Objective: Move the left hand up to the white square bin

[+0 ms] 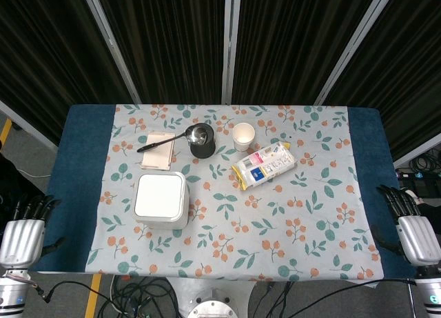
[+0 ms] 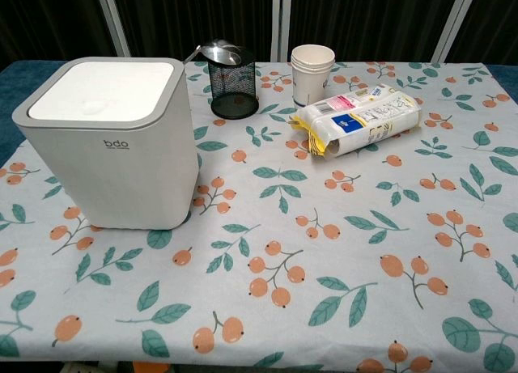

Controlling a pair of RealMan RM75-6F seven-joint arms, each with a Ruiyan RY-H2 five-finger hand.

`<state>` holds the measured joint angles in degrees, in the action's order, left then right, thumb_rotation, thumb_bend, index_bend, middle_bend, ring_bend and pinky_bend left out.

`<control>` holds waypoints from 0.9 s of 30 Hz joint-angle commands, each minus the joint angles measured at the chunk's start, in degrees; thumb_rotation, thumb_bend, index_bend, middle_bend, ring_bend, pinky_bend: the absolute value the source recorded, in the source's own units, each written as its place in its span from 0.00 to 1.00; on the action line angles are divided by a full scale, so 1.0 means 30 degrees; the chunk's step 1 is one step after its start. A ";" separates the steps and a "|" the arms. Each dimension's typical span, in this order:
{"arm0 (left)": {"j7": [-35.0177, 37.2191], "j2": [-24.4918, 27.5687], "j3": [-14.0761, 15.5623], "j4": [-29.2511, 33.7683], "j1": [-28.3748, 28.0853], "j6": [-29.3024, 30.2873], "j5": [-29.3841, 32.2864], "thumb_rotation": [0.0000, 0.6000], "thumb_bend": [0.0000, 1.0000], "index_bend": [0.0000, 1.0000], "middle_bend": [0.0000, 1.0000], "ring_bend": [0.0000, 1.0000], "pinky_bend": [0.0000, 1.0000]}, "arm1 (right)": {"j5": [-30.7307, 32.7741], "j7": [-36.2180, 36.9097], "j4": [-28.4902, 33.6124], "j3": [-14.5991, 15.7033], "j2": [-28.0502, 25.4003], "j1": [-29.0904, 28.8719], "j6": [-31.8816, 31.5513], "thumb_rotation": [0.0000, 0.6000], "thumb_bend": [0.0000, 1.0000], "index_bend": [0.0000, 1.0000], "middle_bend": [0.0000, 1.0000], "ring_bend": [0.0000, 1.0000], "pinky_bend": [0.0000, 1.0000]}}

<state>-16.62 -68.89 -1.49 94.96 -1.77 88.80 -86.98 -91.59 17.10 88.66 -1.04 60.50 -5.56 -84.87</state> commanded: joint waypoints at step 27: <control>0.4890 0.2315 0.0330 0.1024 -0.5304 -0.3436 -0.7267 1.00 0.00 0.22 0.16 0.14 0.00 | 0.1108 -0.0871 0.0150 -0.0111 0.0124 -0.0423 0.1443 1.00 0.34 0.03 0.05 0.00 0.00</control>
<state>-3.01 -62.76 -0.96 97.38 -15.36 80.80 -106.82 -88.27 14.49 89.11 -1.36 60.87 -6.83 -80.55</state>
